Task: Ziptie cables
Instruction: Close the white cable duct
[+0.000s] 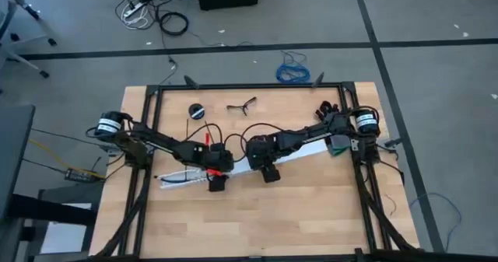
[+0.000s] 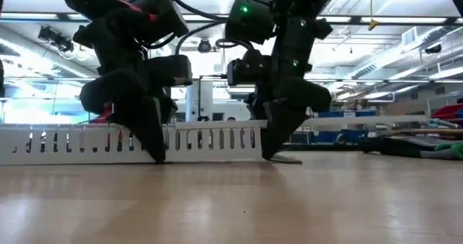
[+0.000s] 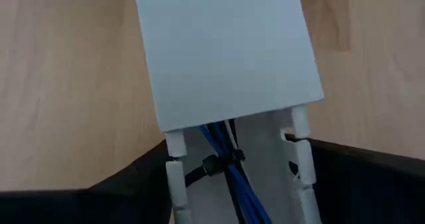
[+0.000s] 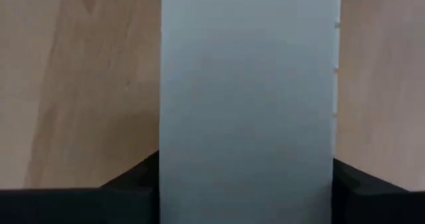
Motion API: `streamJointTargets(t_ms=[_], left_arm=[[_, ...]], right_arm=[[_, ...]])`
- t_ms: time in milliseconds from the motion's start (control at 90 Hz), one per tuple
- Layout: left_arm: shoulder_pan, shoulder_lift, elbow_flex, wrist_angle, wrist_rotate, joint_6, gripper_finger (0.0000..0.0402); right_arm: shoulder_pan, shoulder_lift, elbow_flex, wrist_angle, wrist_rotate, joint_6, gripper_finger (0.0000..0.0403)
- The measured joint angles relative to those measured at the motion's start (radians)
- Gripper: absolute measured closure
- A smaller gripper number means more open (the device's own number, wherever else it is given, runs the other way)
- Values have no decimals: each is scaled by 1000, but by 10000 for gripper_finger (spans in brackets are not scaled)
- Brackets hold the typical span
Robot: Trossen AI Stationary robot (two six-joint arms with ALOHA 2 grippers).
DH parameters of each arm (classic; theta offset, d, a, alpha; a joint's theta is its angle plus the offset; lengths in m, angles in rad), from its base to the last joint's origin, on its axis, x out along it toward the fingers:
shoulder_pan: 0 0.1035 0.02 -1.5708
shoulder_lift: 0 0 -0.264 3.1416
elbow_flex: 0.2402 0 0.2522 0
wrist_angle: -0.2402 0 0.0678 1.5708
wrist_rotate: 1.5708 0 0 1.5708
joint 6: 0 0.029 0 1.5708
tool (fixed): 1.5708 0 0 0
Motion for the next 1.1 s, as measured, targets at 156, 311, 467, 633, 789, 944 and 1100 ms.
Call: streamJointTargets(t_ms=[156, 311, 467, 633, 789, 944, 1100], left_arm=[[1, 0, 2, -5, -6, -3, 162], [2, 0, 3, -6, 2, -4, 162], [2, 0, 3, -7, 6, -4, 162], [2, 1, 3, -6, 10, -5, 165], [2, 1, 2, -6, 10, -9, 168], [2, 1, 2, -3, 14, -16, 168], [1, 0, 1, -7, 13, -21, 169]], right_arm=[[0, 0, 20, -46, 25, 1, 196], [0, -1, 23, -88, 27, 24, 196], [0, -3, 23, -115, 26, 47, 196], [0, -5, 24, -159, 24, 70, 196], [1, -6, 24, -167, 19, 79, 196], [17, -7, 24, -176, 38, 87, 196], [55, -7, 24, -143, 133, 71, 196]])
